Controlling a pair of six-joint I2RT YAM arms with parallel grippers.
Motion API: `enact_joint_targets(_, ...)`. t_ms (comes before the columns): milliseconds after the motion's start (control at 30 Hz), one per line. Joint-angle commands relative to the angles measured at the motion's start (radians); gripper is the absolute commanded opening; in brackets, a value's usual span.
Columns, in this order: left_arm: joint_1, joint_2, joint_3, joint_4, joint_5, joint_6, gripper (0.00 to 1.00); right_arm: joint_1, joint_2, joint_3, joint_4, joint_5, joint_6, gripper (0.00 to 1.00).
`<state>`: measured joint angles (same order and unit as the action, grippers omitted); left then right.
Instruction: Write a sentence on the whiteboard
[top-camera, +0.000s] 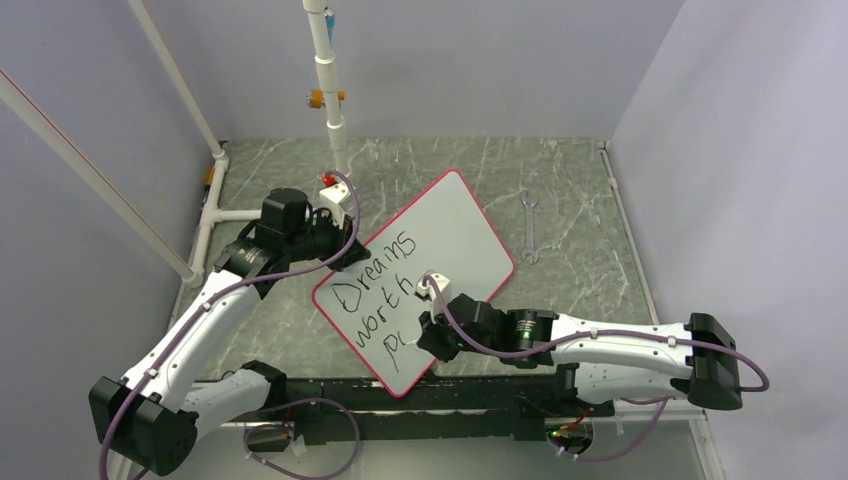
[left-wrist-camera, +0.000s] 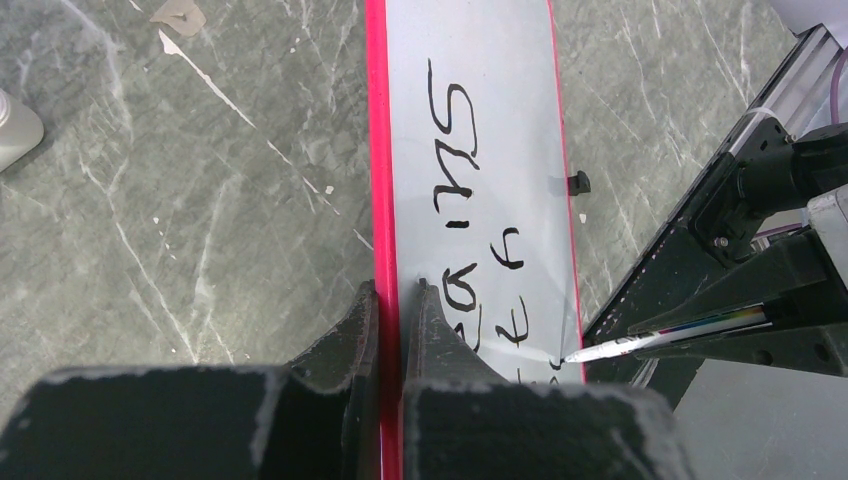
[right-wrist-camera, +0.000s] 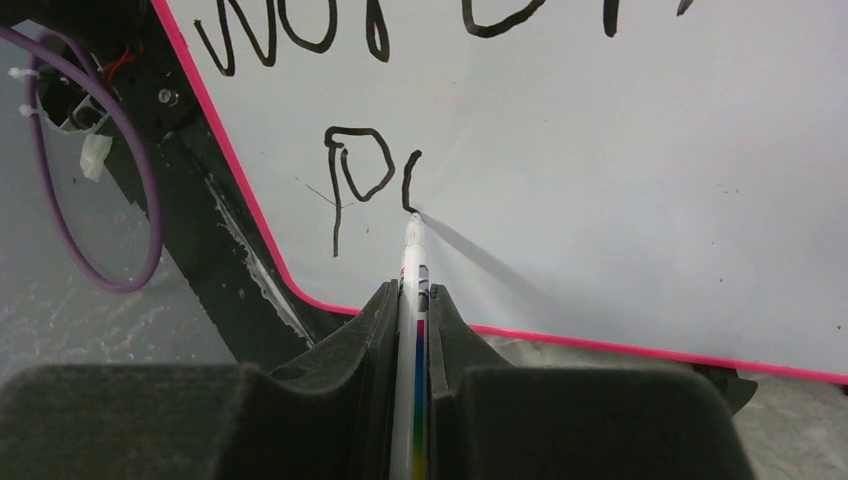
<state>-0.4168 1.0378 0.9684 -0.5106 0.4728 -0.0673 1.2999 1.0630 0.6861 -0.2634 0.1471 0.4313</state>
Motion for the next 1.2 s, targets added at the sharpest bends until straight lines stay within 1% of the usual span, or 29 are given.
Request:
enact_joint_targets(0,-0.014,-0.001,-0.005,0.009,-0.062,0.089,0.00,-0.004,-0.005,0.025,-0.043,0.104,0.002,0.00)
enact_joint_targets(467,-0.014,-0.002,-0.005,0.009,-0.063,0.090,0.00,-0.010,0.038,0.111,-0.061,0.189,-0.015,0.00)
enact_joint_targets(1167,-0.016,-0.007,-0.005,0.007,-0.063,0.092,0.00,-0.034,0.086,0.183,-0.040,0.186,-0.039,0.00)
